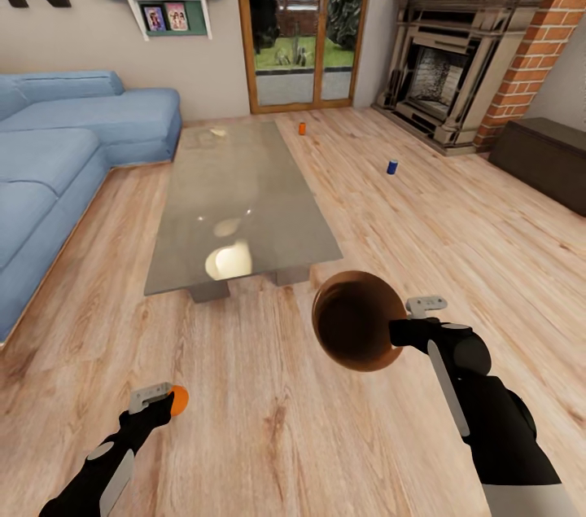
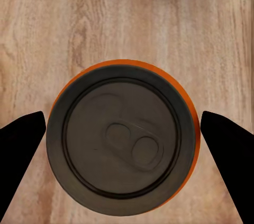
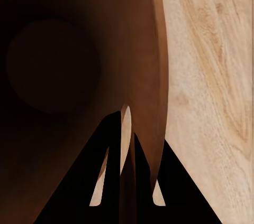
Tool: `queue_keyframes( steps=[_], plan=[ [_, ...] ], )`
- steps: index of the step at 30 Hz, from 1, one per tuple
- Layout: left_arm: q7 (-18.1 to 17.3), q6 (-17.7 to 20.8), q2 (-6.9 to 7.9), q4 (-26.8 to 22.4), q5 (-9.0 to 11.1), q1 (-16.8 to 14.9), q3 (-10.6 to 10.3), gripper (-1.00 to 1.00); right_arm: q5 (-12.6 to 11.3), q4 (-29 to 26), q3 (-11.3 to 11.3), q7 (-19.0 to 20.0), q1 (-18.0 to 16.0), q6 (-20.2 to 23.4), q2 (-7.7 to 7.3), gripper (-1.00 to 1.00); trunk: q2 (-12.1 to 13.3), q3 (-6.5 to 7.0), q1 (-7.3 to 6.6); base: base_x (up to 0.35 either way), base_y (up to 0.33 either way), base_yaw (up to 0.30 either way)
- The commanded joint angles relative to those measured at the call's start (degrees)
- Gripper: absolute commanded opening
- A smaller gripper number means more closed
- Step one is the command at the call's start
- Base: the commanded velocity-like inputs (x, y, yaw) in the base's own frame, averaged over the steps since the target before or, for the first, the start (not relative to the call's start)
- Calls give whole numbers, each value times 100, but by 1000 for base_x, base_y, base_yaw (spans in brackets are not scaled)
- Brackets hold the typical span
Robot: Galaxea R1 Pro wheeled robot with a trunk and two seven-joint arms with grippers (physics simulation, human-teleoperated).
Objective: Put the three can of soda from the living room inside the tash can in the kitchen.
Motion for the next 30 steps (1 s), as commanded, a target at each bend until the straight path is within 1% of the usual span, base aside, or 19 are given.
queue_keyframes(
  steps=[1, 21, 30],
  plan=[
    [-4, 0, 0, 1, -1, 0, 0, -100, -88, -2, -1, 27, -1, -1, 2, -100, 42, 29, -23, 0, 0, 0],
    [-7, 0, 0, 1, -1, 0, 0, -100, -93, -2, -1, 27, -1, -1, 8, -100, 844, 573, -462, 0, 0, 0],
    [-96, 0, 0, -7, -3, 0, 0, -100, -93, 2, -1, 27, -1, -1, 11, -100, 844, 637, -462, 0, 0, 0]
  ],
)
